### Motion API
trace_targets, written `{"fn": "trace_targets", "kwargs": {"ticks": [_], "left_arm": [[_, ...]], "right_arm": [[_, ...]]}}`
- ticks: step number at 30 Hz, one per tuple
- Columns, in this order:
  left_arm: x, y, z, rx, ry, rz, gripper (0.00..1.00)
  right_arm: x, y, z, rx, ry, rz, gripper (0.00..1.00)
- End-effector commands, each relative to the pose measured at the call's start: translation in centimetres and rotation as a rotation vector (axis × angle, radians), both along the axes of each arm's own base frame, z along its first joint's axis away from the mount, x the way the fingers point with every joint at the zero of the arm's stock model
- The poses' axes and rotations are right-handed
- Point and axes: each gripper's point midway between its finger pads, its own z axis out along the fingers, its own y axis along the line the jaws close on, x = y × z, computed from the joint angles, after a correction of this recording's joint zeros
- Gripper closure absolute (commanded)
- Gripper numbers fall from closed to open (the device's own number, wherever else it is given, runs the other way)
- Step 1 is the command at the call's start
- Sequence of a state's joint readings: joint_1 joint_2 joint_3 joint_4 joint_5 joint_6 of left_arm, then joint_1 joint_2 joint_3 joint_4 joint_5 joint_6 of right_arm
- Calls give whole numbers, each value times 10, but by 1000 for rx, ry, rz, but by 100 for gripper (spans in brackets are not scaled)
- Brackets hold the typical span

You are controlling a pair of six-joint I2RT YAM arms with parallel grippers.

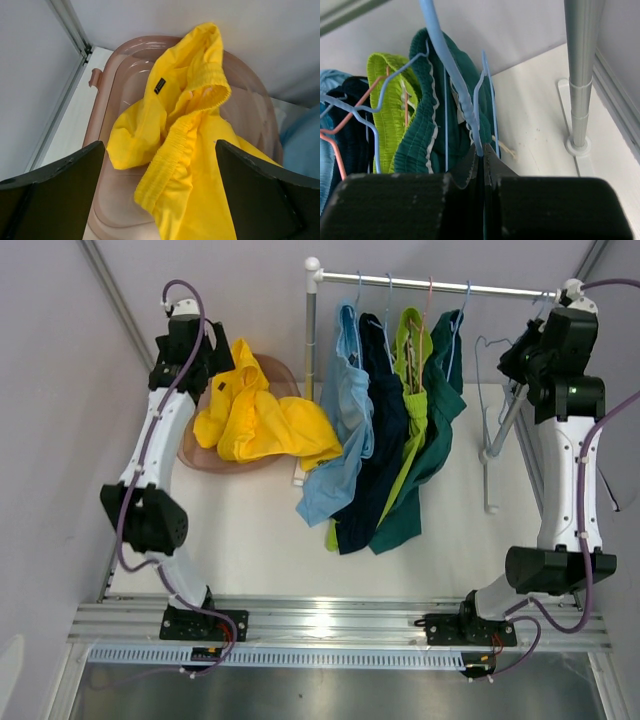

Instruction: Remove the shorts from the hanger

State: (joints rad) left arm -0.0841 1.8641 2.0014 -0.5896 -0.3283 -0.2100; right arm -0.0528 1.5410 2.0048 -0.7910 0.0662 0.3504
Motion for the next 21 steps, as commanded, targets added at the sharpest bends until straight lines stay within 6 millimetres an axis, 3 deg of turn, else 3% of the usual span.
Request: {"fn": "trace_targets", "kwargs": {"ticks": [1,2,7,12,14,16,17,18,21], "left_arm": [[-40,-15,83,-25,-248,-45,1],[-56,-19,103,-19,-297,-59,1],[-68,-27,113,2,-324,-82,1],[-68,-30,110,2,-315,-90,1],[-68,-30,109,-2,-315,-92,1],[-68,-32,109,-8,-316,-98,1],[-67,-33,108,-12,-312,-102,1],[-68,-35,108,-16,-312,-110,1],[-70,-36,109,-15,-315,-117,1]], "right_arm": [[11,-8,45,-27,-119,-25,100],[12,-8,47,-21,-120,-27,100],[26,-13,53,-18,-150,-49,100],[27,-9,65,24,-184,-50,100],[23,-12,78,23,-239,-66,100],[27,-16,76,11,-238,-80,100],[36,-18,66,7,-209,-83,100],[39,-20,70,1,-215,-88,100],[60,-24,43,-10,-146,-88,100]]}}
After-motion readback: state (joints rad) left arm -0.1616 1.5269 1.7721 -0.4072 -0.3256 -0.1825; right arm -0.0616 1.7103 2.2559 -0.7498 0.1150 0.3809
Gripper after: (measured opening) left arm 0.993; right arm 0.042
